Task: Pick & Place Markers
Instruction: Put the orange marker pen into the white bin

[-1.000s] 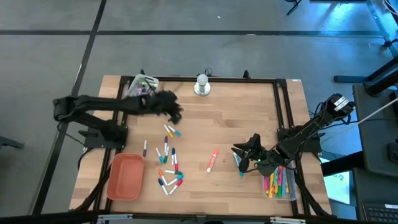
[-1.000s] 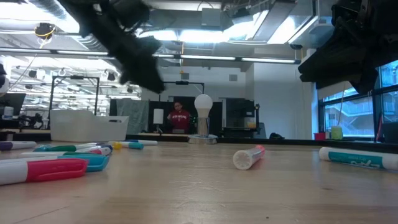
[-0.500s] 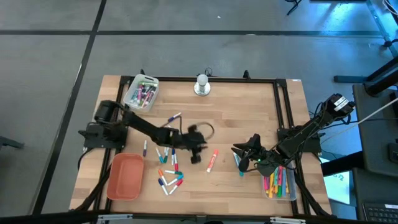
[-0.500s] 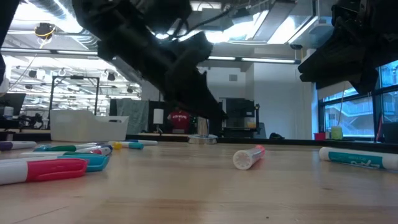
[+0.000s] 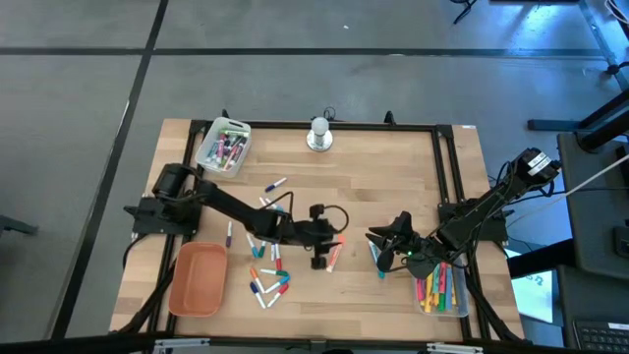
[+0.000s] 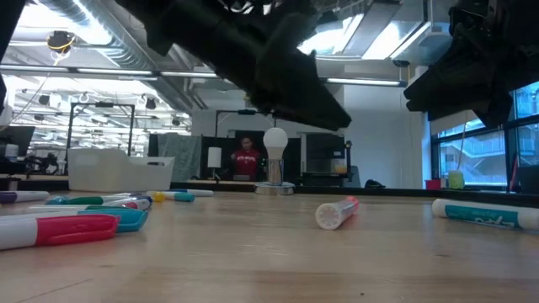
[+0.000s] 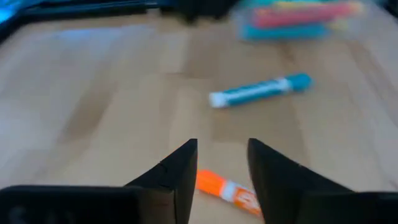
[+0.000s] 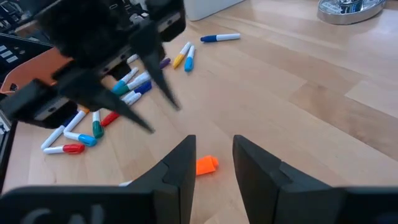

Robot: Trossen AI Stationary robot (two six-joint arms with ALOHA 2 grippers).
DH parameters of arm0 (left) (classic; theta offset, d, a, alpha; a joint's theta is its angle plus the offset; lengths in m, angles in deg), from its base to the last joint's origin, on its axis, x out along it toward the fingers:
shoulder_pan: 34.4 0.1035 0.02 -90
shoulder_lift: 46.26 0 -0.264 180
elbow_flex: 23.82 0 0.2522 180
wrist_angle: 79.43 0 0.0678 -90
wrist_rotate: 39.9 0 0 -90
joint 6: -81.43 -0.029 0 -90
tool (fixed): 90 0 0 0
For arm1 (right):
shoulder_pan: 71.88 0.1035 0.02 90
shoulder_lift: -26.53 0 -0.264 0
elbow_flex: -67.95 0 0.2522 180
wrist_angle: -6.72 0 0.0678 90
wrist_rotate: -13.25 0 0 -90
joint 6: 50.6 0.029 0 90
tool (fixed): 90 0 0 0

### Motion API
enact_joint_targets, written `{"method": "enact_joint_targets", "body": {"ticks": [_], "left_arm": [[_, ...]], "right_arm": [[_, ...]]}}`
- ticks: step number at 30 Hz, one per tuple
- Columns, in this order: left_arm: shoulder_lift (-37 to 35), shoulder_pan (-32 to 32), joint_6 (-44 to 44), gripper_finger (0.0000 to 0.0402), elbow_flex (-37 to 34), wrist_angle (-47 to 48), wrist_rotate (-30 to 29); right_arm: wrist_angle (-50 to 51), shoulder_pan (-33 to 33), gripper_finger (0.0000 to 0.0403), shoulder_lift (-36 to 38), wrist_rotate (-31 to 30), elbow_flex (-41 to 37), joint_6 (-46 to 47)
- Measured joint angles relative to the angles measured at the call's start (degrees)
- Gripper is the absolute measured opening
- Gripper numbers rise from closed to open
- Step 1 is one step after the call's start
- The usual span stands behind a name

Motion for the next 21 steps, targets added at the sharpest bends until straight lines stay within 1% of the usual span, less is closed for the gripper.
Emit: {"method": "enact_joint_targets", "body": {"ticks": [3, 5, 6, 9, 13, 17, 21], "left_arm": [[0.0, 0.3, 11.8, 0.0149, 0.1, -0.3, -4.2], [0.9, 0.3, 19.8, 0.0152, 0.2, -2.0, -4.9], [1.7, -0.1, 22.2, 0.0153, 0.3, -2.7, -4.5], [4.3, -1.7, 23.6, 0.0154, 0.5, -2.0, -4.6], [6.7, -2.7, 24.8, 0.0154, 3.1, -0.8, -7.9], [8.4, -2.8, 25.7, 0.0154, 7.0, 5.7, -9.1], [9.4, -3.2, 27.6, 0.0154, 10.1, 9.2, -9.7]], "right_arm": [[0.0, 0.0, 0.0106, 0.0, 0.0, 0.0, 0.1], [0.0, 0.0, 0.0106, 0.0, 0.0, 0.0, 0.1], [0.0, 0.0, 0.0107, 0.0, 0.0, 0.0, 0.1], [-0.1, 0.0, 0.0106, 0.0, -0.1, 0.0, 0.1], [-0.4, 0.0, 0.0107, 0.0, 0.0, 0.0, 0.2], [-0.5, 0.0, 0.0106, 0.0, 0.0, 0.0, 0.1], [-0.4, 0.0, 0.0106, 0.0, 0.2, 0.0, -0.1]]}}
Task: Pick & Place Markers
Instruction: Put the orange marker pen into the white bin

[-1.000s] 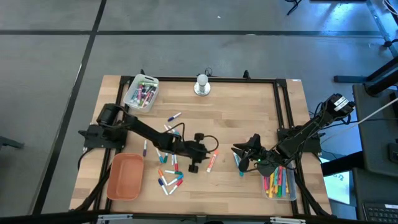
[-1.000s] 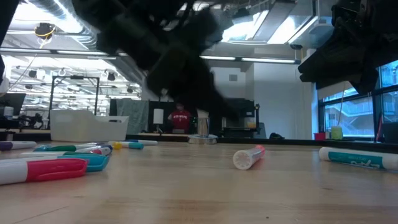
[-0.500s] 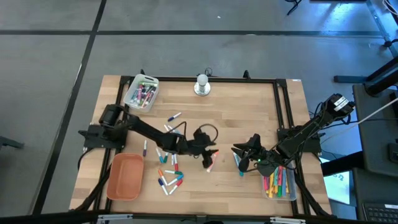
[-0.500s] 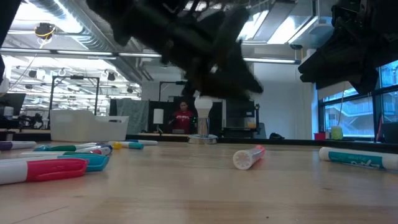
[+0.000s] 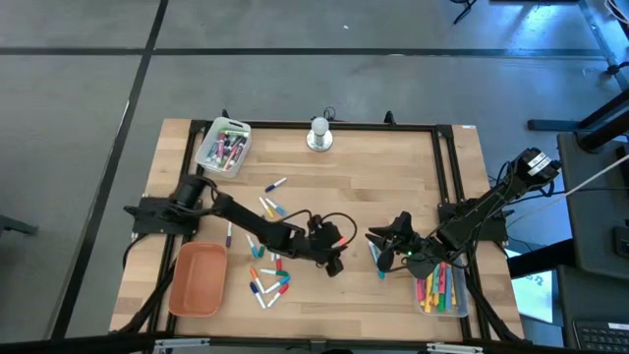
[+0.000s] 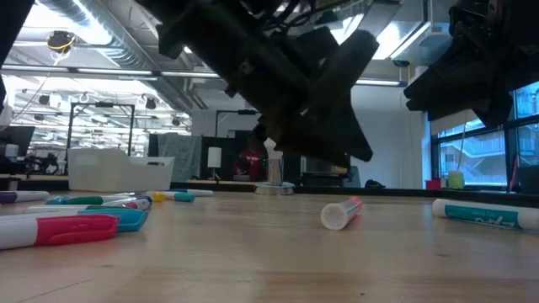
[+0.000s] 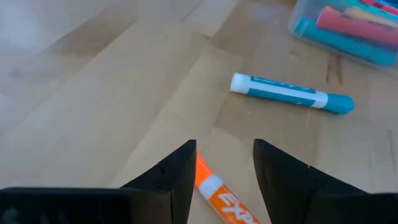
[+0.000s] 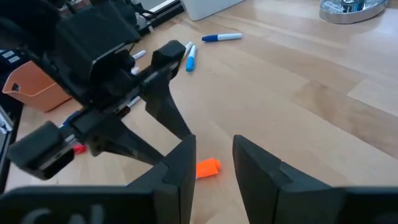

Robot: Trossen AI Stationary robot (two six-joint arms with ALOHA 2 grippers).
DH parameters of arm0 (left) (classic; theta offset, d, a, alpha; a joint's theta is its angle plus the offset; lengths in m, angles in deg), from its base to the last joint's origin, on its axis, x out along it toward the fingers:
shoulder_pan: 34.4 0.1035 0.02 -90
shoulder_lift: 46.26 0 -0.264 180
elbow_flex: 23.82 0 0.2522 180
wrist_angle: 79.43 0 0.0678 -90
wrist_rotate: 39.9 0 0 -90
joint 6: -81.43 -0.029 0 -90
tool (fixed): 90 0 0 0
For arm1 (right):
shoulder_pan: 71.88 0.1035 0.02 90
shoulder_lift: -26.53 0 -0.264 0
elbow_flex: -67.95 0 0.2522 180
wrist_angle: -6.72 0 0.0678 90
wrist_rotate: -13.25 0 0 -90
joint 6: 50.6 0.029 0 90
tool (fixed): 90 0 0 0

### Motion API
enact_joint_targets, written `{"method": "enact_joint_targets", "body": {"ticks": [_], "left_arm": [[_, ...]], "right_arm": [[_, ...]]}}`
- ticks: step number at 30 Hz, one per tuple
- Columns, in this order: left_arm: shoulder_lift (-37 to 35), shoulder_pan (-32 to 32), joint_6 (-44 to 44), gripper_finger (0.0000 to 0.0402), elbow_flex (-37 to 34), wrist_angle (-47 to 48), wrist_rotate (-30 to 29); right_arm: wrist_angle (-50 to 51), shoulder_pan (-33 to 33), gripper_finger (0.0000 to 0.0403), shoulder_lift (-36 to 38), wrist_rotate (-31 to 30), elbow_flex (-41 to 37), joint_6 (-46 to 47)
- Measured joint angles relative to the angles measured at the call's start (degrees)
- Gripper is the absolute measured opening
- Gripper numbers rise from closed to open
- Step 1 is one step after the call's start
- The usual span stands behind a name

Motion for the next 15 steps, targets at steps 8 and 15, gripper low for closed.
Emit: {"method": "enact_joint_targets", "body": {"ticks": [8, 15], "left_arm": [[0.7, 0.8, 10.3, 0.0154, 1.8, 8.3, 0.4], [3.0, 1.2, 14.5, 0.0154, 1.6, 8.2, -2.5]], "right_arm": [[0.3, 0.0, 0.0106, 0.0, 0.3, 0.0, 0.1], [0.2, 0.0, 0.0106, 0.0, 0.3, 0.0, 0.2]]}}
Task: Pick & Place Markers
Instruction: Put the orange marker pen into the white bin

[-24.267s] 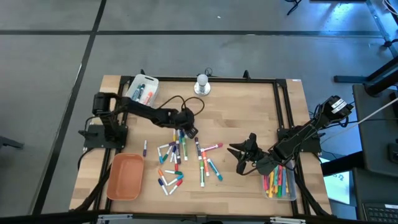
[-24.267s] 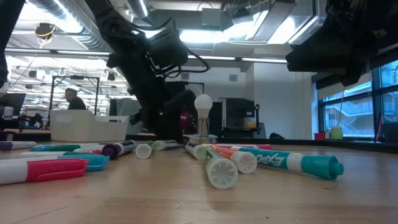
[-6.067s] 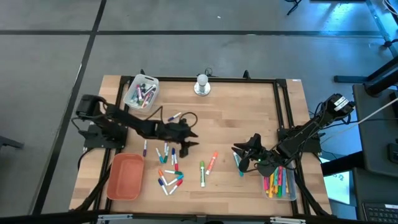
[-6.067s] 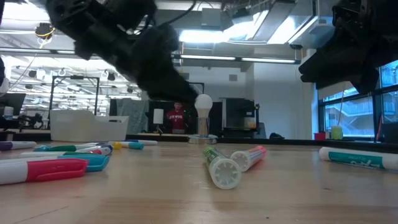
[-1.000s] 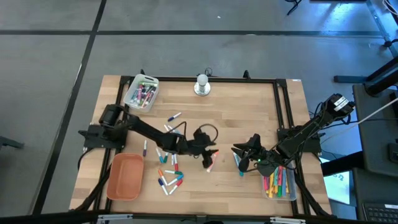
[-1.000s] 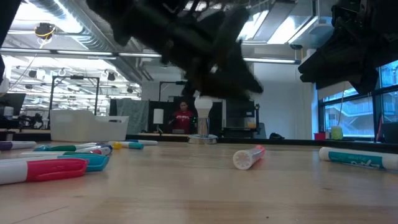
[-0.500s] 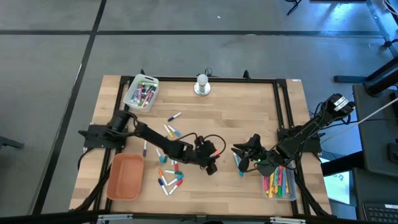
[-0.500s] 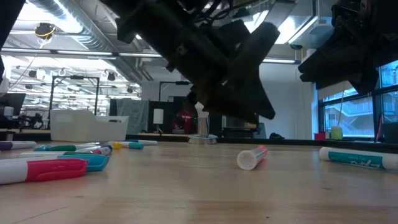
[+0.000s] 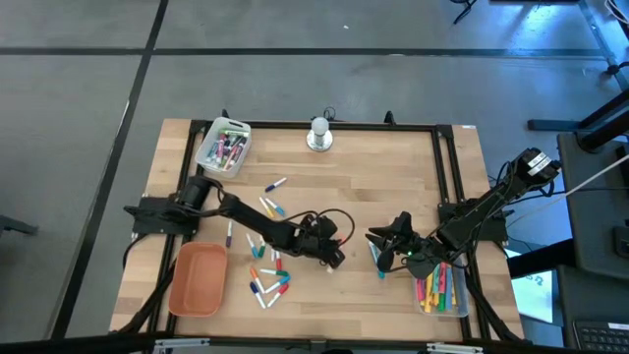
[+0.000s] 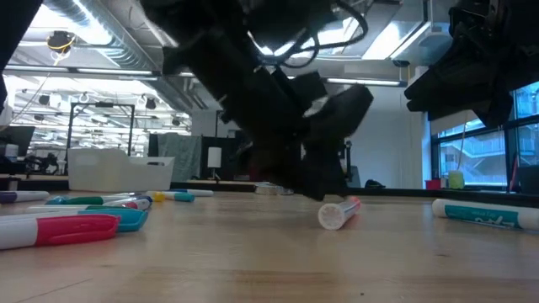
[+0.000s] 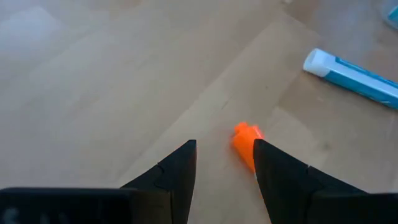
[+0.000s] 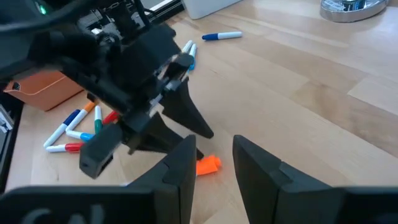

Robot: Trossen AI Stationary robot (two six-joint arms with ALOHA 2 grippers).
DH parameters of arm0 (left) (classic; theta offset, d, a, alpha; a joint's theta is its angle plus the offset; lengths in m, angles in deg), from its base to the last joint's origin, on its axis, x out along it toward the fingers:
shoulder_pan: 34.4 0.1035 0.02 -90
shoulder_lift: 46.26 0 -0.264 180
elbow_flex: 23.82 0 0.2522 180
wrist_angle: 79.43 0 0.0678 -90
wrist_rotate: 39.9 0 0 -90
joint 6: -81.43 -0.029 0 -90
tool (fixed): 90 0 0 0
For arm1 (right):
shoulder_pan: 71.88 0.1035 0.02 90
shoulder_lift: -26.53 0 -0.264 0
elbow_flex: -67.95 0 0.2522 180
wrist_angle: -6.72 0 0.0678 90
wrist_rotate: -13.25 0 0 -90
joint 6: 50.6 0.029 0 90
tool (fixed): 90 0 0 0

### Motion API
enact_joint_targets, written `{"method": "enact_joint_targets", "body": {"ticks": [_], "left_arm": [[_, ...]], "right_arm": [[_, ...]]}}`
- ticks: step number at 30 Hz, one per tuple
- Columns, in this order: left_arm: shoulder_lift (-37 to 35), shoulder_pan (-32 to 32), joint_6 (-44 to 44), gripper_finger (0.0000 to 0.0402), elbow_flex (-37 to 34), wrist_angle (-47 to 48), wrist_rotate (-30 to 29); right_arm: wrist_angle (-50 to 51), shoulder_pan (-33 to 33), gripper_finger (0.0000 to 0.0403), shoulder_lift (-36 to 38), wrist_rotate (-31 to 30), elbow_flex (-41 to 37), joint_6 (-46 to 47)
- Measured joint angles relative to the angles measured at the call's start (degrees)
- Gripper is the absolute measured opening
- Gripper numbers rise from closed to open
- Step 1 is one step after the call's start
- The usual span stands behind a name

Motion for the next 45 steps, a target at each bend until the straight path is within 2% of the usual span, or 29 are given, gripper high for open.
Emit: {"method": "enact_joint_targets", "body": {"ticks": [5, 10, 20, 28, 33, 39, 45], "left_arm": [[1.4, 0.0, -0.1, 0.0154, 0.1, -1.5, 1.1], [1.5, 0.2, -1.3, 0.0151, 0.2, 1.9, 1.4], [1.2, 0.4, -9.1, 0.0088, 0.4, 8.2, 2.0], [0.3, 0.5, -9.9, 0.0065, -0.1, 4.7, 2.3], [-2.1, 0.0, -12.8, 0.0084, -0.2, -0.3, 2.3], [-1.8, -2.8, -16.1, 0.0140, -0.1, -8.3, 1.8], [0.4, -3.5, -15.3, 0.0189, -0.1, -8.1, -2.8]], "right_arm": [[-0.1, 0.0, 0.0106, 0.0, 0.0, 0.0, 0.0], [0.0, 0.0, 0.0106, 0.0, 0.0, 0.0, 0.0], [0.0, 0.0, 0.0106, 0.0, 0.0, 0.0, 0.0], [0.0, 0.0, 0.0106, 0.0, 0.0, 0.0, 0.0], [0.1, 0.0, 0.0106, 0.0, 0.0, 0.0, -0.2], [0.4, 0.0, 0.0106, 0.0, 0.0, 0.0, -0.2], [0.3, 0.0, 0.0106, 0.0, 0.0, 0.0, 0.2]]}}
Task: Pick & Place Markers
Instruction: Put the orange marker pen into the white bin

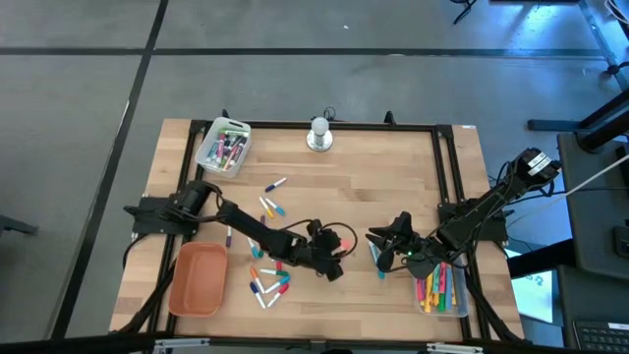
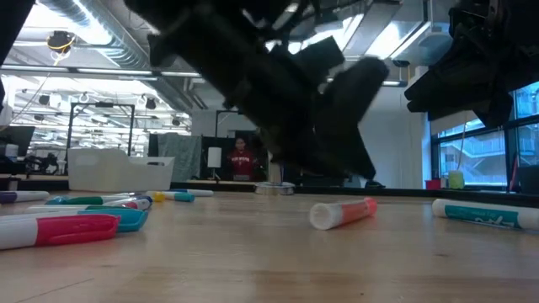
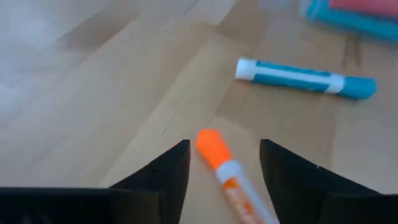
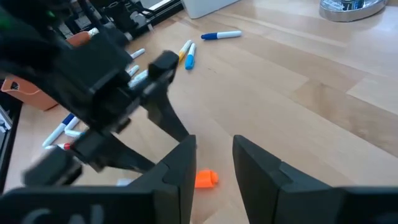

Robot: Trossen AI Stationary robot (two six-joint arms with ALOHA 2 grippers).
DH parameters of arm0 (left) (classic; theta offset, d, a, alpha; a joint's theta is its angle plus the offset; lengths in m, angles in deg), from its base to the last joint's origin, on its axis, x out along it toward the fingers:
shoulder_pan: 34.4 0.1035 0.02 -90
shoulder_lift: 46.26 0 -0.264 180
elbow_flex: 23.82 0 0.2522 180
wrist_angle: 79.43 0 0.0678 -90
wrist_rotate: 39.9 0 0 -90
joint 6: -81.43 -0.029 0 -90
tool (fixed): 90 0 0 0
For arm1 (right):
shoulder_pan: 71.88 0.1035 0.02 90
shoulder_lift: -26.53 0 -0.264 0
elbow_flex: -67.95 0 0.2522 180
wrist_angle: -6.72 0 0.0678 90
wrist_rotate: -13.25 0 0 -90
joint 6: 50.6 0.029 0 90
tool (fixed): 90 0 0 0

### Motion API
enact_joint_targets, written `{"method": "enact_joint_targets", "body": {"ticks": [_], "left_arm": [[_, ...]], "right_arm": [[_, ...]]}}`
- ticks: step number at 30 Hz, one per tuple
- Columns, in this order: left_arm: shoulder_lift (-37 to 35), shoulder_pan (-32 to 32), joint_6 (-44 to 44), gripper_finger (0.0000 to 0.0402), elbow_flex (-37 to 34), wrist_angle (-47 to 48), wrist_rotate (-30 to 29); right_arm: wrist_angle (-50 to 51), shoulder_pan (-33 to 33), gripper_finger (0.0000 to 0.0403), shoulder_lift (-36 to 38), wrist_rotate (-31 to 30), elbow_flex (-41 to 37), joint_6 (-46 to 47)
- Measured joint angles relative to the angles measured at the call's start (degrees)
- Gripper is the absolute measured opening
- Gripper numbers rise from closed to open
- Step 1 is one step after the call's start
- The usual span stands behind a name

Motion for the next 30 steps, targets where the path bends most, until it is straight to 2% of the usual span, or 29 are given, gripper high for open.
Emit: {"method": "enact_joint_targets", "body": {"ticks": [4, 8, 12, 14, 17, 25, 30], "left_arm": [[2.9, 0.0, -1.4, 0.0200, 0.0, -1.9, 1.7], [5.5, 0.0, -6.3, 0.0199, 0.3, -6.5, 8.5], [6.9, 0.1, -7.4, 0.0190, 0.3, -6.9, 9.2], [7.0, 0.0, -6.9, 0.0182, 0.5, -5.0, 7.8], [6.8, 0.6, -9.0, 0.0160, 0.6, -1.5, 9.5], [5.0, 1.5, -13.1, 0.0064, 0.6, 3.7, 12.4], [-1.0, 2.6, -15.5, 0.0062, 0.0, 16.3, 12.7]], "right_arm": [[-0.2, 0.0, 0.0106, 0.0, 0.0, 0.0, 0.0], [-0.2, 0.0, 0.0106, 0.0, 0.0, 0.0, 0.0], [-0.2, 0.0, 0.0106, 0.0, 0.0, 0.0, 0.0], [-0.2, 0.0, 0.0106, 0.0, 0.0, 0.0, 0.0], [-0.2, 0.0, 0.0106, 0.0, 0.0, 0.0, 0.0], [-0.2, 0.0, 0.0106, 0.0, 0.0, 0.0, -0.2], [-0.2, 0.0, 0.0106, 0.0, 0.0, 0.0, -0.2]]}}
